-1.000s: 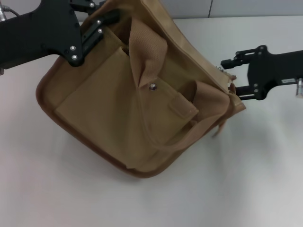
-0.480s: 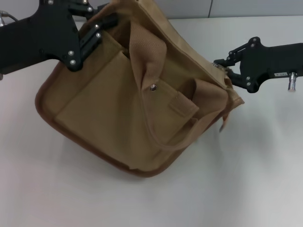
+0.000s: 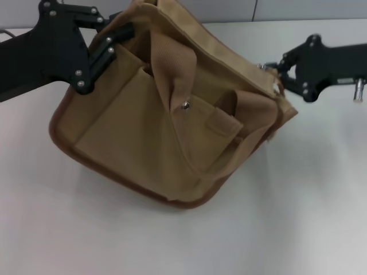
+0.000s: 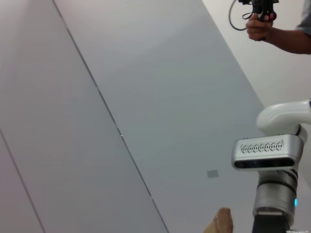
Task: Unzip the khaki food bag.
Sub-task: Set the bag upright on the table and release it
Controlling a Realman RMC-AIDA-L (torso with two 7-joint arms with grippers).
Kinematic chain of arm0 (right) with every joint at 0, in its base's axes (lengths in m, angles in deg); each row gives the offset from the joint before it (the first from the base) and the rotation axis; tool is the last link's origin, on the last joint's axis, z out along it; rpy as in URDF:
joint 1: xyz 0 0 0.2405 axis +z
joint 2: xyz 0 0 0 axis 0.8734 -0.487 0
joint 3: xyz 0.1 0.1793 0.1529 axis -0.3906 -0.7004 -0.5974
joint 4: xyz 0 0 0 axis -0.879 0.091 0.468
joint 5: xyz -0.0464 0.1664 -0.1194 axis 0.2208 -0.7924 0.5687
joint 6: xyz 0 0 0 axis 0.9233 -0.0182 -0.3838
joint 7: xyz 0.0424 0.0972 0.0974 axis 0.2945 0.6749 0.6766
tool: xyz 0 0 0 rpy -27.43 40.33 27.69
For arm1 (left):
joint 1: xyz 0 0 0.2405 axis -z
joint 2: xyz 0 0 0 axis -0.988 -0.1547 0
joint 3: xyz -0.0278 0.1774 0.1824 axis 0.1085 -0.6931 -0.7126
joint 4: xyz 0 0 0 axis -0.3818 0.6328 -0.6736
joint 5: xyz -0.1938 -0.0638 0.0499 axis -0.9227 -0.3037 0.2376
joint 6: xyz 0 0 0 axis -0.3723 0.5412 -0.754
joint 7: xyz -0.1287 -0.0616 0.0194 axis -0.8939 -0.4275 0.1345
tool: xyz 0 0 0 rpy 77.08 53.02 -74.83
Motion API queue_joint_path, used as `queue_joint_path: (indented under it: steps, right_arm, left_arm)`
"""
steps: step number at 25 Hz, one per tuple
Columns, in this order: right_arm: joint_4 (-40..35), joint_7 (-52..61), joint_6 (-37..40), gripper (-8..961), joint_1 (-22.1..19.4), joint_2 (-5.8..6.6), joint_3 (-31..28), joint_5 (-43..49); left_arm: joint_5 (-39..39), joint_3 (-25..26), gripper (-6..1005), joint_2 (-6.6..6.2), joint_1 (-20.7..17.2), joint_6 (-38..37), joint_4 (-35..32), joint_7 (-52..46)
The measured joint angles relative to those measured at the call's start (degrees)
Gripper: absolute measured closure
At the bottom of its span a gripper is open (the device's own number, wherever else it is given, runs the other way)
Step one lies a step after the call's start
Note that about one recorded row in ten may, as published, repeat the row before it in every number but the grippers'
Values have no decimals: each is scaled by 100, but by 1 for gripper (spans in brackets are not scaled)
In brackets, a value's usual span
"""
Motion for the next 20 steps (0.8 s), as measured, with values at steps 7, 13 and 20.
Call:
queue_joint_path:
  steps: [7, 13, 20]
  right_arm:
    - [-633, 594, -42, 904, -89, 51, -71, -580]
    - [-830, 877, -169, 904, 90, 53, -17, -622]
    - [-493, 1011, -493, 905, 319, 68, 191, -543]
  left_arm:
    - [-308, 10, 937, -5, -124, -128, 779, 601]
    - [-331, -16, 943, 6, -116, -234, 2127, 1423]
    - [-341, 8, 946, 13, -106, -730, 3311, 2425]
